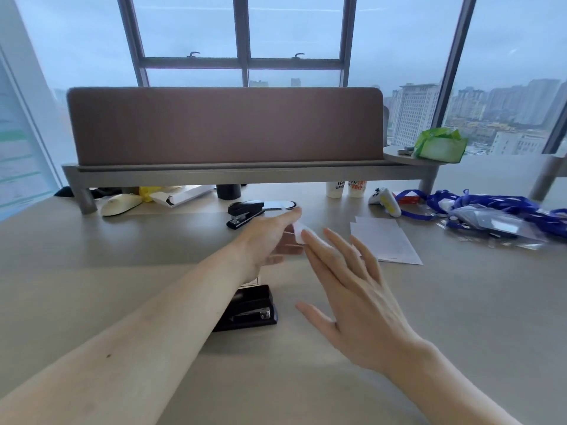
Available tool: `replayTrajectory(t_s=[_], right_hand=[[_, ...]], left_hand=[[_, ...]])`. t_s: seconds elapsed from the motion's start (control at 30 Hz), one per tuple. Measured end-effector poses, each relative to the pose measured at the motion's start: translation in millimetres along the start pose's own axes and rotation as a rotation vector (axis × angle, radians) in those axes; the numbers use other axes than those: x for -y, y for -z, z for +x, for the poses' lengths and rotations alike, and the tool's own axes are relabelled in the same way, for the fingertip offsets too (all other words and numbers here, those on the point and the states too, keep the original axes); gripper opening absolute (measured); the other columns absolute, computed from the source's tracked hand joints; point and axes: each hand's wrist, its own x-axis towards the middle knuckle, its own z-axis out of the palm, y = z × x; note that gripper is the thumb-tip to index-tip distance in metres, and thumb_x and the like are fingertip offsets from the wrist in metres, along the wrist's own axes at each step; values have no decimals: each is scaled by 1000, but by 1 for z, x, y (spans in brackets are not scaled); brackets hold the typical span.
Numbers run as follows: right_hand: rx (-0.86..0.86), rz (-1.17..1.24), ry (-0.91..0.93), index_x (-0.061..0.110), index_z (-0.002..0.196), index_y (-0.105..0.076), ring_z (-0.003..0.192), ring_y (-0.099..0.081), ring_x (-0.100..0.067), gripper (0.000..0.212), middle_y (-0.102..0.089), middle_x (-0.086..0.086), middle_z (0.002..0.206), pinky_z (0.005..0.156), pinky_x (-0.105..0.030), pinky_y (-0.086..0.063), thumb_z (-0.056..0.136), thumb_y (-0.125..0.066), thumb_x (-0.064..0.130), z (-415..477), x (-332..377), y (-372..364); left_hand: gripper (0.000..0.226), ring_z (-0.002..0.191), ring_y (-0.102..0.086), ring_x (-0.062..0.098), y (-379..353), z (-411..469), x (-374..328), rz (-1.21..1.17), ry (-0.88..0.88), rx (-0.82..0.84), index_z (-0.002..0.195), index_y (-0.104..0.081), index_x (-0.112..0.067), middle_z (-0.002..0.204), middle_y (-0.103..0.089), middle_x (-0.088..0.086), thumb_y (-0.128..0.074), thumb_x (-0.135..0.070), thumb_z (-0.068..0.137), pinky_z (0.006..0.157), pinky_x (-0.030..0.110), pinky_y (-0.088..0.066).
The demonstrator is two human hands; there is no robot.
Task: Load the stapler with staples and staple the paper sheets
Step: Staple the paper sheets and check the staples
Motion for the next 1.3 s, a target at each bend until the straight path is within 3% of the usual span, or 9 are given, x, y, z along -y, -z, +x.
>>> replayTrajectory(t_s=[0.17,0.3,0.4,0.6,0.77,0.9,1.0,1.17,1.3], right_hand=[[-3,297,127,23,142,-56,160,-16,-12,52,-24,13,170,129,-39,-18,101,-53,55,-15,16,7],[-248,998,-512,32,129,-50,147,-39,-2,53,-44,20,154,114,-20,-34,87,-67,60,5,22,15],[-81,1526,-856,20,136,-53,113,-74,-20,71,-76,4,124,94,-39,-59,75,-84,42,21,23,9],[-136,1212,-937,14,108,-70,72,-78,-11,13,-82,-3,89,66,-28,-61,96,-71,10,7,18,-20],[-88,1073,-946,15,100,-72,61,-72,0,6,-77,6,85,63,-23,-58,97,-69,12,4,13,-22],[-58,970,-945,24,84,-74,76,-77,-16,14,-79,5,83,77,-43,-64,93,-70,15,2,18,-25],[-52,903,-914,31,76,-69,80,-77,-20,13,-78,6,83,78,-48,-63,87,-69,23,1,30,-24],[-51,813,-886,33,83,-63,82,-73,-13,19,-75,6,89,75,-34,-61,92,-66,17,-2,35,-19],[-51,814,-863,26,93,-63,72,-59,7,15,-63,16,81,55,-4,-45,94,-64,12,-5,34,-14]], left_hand=[[23,82,-73,17,35,-23,14,-20,-177,-34,98,-80,-9,97,-82,7,-59,-18,105,78,27,-58],[26,94,-77,19,52,-53,28,69,-261,86,106,-80,-5,106,-82,9,-58,-18,105,93,31,-57],[27,102,-77,17,47,-70,37,90,-307,135,109,-80,-10,109,-82,5,-55,-20,107,95,30,-55],[35,88,-71,11,53,-69,61,690,-425,-99,91,-77,-25,88,-78,-13,-48,-34,107,92,40,-55],[41,70,-59,25,56,-67,71,813,-426,-152,76,-55,-11,67,-62,5,-46,-40,104,72,46,-51],[45,57,-38,19,49,-72,67,835,-411,-112,70,-40,-8,56,-39,-1,-47,-33,106,59,40,-33],[46,60,-45,21,46,-74,65,855,-410,-82,71,-44,-8,60,-48,1,-43,-37,108,61,40,-37],[49,56,-37,14,39,-83,60,901,-337,-34,66,-39,-13,56,-40,-6,-42,-36,109,55,30,-28],[37,81,-63,13,35,-82,40,785,-299,-116,84,-66,-19,80,-69,-8,-42,-32,108,66,20,-41]])
